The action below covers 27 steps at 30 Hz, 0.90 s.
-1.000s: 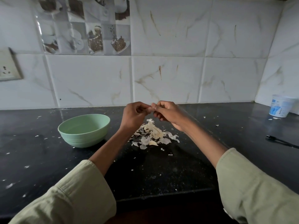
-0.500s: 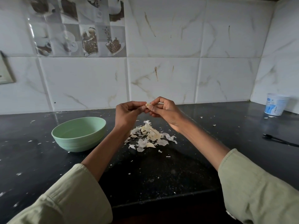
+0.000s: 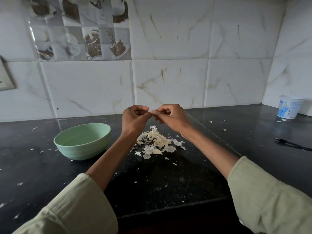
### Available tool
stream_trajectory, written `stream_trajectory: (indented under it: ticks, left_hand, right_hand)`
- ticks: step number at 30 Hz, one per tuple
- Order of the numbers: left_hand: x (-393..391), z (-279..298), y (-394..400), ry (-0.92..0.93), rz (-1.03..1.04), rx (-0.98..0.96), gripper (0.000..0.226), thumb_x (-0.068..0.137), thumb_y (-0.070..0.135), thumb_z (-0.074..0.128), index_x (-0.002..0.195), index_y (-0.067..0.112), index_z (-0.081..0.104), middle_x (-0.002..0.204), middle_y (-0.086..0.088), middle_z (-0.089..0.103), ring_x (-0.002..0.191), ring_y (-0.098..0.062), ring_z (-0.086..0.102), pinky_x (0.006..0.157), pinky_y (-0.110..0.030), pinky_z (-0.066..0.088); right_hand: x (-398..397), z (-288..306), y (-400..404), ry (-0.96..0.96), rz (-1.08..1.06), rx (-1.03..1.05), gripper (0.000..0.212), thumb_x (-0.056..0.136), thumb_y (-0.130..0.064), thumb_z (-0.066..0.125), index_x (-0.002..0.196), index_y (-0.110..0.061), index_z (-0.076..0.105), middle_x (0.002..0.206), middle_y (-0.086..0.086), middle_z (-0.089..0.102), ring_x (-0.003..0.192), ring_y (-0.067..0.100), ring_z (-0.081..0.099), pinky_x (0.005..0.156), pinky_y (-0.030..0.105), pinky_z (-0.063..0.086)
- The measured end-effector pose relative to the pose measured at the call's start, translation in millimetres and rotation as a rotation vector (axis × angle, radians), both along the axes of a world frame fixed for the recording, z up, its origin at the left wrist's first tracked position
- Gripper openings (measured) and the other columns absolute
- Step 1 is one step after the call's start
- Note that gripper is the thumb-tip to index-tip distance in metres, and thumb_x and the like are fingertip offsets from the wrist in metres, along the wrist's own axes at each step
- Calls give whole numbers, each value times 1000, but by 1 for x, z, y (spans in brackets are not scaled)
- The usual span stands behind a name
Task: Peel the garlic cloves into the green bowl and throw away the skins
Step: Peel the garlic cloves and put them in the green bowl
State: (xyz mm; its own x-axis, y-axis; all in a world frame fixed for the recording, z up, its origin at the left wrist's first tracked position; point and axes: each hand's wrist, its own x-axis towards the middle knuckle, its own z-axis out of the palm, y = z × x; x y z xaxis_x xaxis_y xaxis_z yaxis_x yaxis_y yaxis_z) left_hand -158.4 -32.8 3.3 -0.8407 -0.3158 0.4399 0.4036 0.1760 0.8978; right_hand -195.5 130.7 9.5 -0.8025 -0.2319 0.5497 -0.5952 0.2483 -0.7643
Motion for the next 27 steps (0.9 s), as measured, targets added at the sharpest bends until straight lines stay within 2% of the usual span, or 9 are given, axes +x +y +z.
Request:
stream_trajectory:
  ticks: [4,8,10,13,17,21,23,25,27]
  left_hand:
    - [1,1,3,-24,-46,37,24,81,11,84,98,6,68,79,-9,70,71,-18,58,67,-29,50]
    - [1,2,1,-44,-109,82,14,86,9,79,93,10,67,71,0,65,66,-13,55,73,-32,49]
    - [2,2,3,-48,-167,90,10,90,5,74,88,11,66,73,-2,62,70,-15,55,78,-31,51]
    - [3,2,6,-58,-221,120,12,93,4,70,87,12,64,76,-2,62,72,-13,57,82,-32,52]
    - [3,4,7,-82,-224,139,14,94,0,62,89,13,61,73,0,55,66,-10,52,77,-31,50]
    - [5,4,10,-92,-203,57,15,95,-1,55,96,13,59,79,-2,56,69,-12,50,71,-30,48]
    - [5,3,11,-95,-173,-17,13,96,2,53,101,13,58,84,-2,58,72,-13,52,70,-31,48]
    - [3,0,10,-104,-137,-134,8,101,15,52,107,14,57,89,-4,61,76,-15,54,69,-31,48]
    - [2,-5,9,-128,-127,-260,24,108,37,49,110,14,55,94,-5,67,80,-17,60,69,-31,48]
  right_hand:
    - [-6,0,2,-166,116,-84,17,99,-16,69,100,-3,80,92,11,79,90,25,77,85,35,63]
    - [-5,2,3,-307,194,-209,21,102,-11,64,110,5,75,99,18,77,83,20,75,80,28,62]
    - [-3,3,3,-375,226,-282,24,103,-9,61,114,10,72,98,19,75,80,18,72,78,25,62]
    - [-3,4,4,-470,282,-380,28,103,-9,60,120,13,68,100,18,73,82,18,70,82,27,62]
    - [-2,5,3,-525,313,-448,28,103,-9,61,121,11,67,95,14,74,82,17,71,81,27,62]
    - [-5,2,1,-524,285,-442,20,103,-10,61,111,6,70,90,12,73,80,18,69,78,26,63]
    - [-6,0,0,-498,264,-403,19,103,-11,61,110,4,70,91,12,73,78,17,69,77,26,62]
    - [-6,-1,2,-444,233,-351,20,103,-11,61,114,4,70,92,11,73,77,15,70,78,27,62]
    - [-7,-1,4,-372,186,-298,22,101,-9,64,118,3,70,93,11,73,79,15,70,80,29,63]
